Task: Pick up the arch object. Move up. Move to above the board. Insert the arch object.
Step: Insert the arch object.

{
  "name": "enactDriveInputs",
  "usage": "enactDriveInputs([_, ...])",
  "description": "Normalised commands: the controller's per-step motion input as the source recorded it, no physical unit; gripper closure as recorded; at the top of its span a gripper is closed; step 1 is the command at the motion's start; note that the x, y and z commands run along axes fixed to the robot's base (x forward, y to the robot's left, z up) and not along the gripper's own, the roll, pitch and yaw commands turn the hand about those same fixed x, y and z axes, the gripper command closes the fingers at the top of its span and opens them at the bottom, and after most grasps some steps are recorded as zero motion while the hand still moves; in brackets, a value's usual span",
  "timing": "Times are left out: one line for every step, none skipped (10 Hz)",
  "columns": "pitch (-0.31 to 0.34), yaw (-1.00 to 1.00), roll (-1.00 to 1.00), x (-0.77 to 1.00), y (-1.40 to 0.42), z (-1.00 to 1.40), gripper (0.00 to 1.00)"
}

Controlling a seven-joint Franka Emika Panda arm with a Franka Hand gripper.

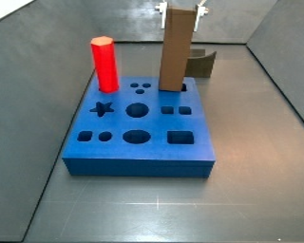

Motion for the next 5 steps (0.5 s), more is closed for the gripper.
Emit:
enactDriveInputs([0.0,0.2,-0.03,0.35,0.21,-0.21,1.0])
enactDriveInputs([0.0,0.0,-0.01,0.44,0.01,-0.33,1.0])
enactDriveInputs([0.006,-0.03,0.0,0.55,-0.03,-0.35,1.0])
enactDriveInputs([0.0,-0.08,0.0,0.33,-0.12,-0.39,1.0])
enactDriveInputs([-0.011,-0.05,0.02,0.04,-0.14,-0.47,1.0])
